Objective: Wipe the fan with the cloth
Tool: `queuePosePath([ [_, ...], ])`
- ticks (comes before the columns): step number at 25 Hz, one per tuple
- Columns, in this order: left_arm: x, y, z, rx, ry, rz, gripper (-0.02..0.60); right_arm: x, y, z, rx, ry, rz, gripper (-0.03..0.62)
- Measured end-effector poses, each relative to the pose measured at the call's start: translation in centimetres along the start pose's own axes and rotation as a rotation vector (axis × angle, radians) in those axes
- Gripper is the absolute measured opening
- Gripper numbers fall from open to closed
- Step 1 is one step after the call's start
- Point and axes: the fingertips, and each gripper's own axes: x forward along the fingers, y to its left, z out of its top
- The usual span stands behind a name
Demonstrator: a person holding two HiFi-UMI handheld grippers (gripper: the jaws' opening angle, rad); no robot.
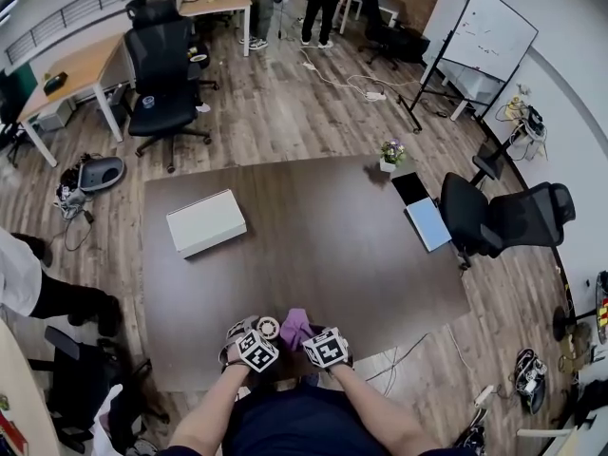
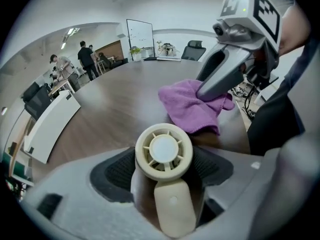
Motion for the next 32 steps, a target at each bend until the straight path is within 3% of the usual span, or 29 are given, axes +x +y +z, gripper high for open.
queuePosePath([
  [15,1.4,0.0,0.5,-0.037,-0.002,-0.044,0.374,-0.5,-0.4,-2.0,0.06,0.004,0.027,0.094],
  [20,0.5,-0.4,1.4,-0.18,-0.109,-0.113,0.374,-1.0,-0.4,-1.6,0.115,-0.044,0.076,0.094],
  [23,-0.9,-0.1,1.9,-0.242,-0.184,-0.111,0.373,-2.0,-0.4,-0.3,0.137,-0.118,0.108,0.094],
  [27,-2.6,-0.4,2.7,-0.221,-0.268,-0.107,0.374,-5.2,2.3,3.4,0.035,-0.239,0.231,0.094],
  [29,-4.1,-0.8,3.9,-0.196,-0.334,-0.116,0.374,-6.3,4.9,3.9,-0.061,-0.227,0.311,0.094],
  [32,-6.3,-1.5,5.7,-0.106,-0.419,-0.118,0.373,-7.0,7.4,3.9,-0.139,-0.213,0.351,0.094],
])
